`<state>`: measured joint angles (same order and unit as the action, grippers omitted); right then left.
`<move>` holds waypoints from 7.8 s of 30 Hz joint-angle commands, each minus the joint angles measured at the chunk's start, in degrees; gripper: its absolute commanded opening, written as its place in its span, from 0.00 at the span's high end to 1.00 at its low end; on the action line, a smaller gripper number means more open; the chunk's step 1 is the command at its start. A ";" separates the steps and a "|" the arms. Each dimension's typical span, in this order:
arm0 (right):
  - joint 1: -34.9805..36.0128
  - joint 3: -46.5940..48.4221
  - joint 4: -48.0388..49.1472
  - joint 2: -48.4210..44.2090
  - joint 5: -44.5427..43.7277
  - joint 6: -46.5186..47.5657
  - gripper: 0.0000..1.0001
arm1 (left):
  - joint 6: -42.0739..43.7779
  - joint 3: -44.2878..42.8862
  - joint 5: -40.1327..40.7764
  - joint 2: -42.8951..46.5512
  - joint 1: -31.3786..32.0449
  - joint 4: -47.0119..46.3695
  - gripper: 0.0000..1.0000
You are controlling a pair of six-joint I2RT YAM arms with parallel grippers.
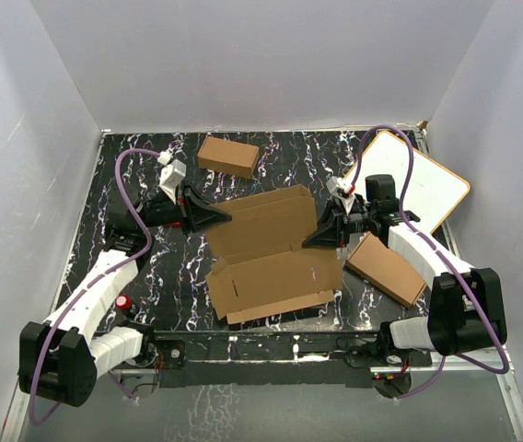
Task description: Fold the paper box
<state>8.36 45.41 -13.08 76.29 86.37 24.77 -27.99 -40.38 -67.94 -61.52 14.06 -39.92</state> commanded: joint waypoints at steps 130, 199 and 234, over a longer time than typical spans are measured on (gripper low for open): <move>-17.18 -12.27 51.10 -0.67 -6.87 -54.57 0.64 | -9.25 -2.77 22.13 9.79 -2.94 -8.34 1.00; -14.95 -7.99 55.67 -1.76 -6.41 -59.18 0.53 | -32.78 1.23 22.71 2.86 -2.91 -38.16 1.00; -14.86 -10.27 58.71 -3.31 -3.98 -61.45 0.62 | -30.98 1.37 27.24 1.73 -2.92 -36.44 1.00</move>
<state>-6.74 35.27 41.15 74.91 81.47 -36.58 -60.07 -38.24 -43.46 -60.73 11.35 -74.74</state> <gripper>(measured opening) 0.391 0.013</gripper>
